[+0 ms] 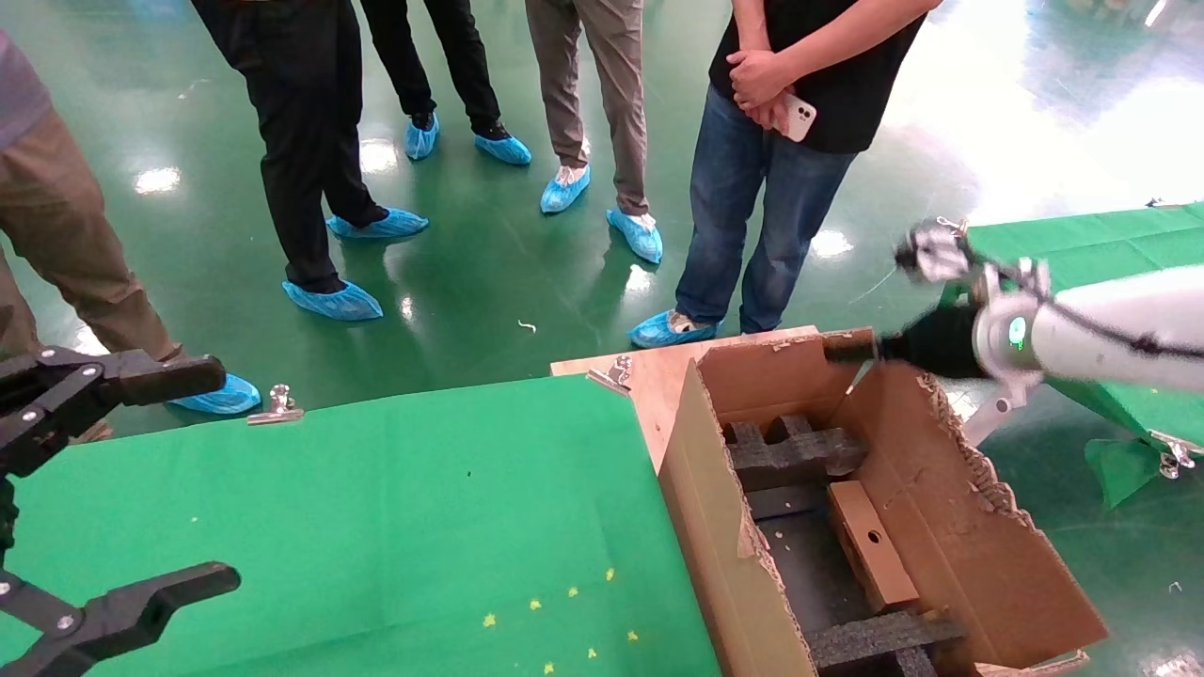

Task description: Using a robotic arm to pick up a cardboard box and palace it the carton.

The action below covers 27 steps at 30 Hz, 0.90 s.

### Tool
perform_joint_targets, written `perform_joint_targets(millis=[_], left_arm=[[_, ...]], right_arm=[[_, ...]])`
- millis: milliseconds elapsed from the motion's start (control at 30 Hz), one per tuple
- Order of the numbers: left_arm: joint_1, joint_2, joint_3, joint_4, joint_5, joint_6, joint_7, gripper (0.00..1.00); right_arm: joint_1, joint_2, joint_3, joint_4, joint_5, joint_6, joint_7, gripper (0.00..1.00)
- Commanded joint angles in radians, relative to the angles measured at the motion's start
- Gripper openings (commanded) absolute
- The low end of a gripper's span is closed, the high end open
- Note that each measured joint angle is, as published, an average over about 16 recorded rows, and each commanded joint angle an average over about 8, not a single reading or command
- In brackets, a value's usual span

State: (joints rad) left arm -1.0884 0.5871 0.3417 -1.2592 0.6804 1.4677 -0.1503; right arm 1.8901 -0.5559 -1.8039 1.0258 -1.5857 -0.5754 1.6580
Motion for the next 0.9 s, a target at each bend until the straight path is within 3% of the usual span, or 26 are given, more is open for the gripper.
perform_joint_targets(millis=[33,500,900], left_arm=[[0.0,0.0,0.0,0.0,0.0,0.0,0.0,1.0],[0.0,0.0,0.0,0.0,0.0,0.0,0.0,1.0],[0.0,0.0,0.0,0.0,0.0,0.0,0.0,1.0]], right_arm=[[0.035,0.006,0.017,0.023,0.006,0.0,-0.01,1.0],[0.17,0.132,0.115,0.256,0.16,-0.073,-0.118,1.0],[0.154,0.128,0.132,0.252,0.168,-0.085,-0.133,1.0]])
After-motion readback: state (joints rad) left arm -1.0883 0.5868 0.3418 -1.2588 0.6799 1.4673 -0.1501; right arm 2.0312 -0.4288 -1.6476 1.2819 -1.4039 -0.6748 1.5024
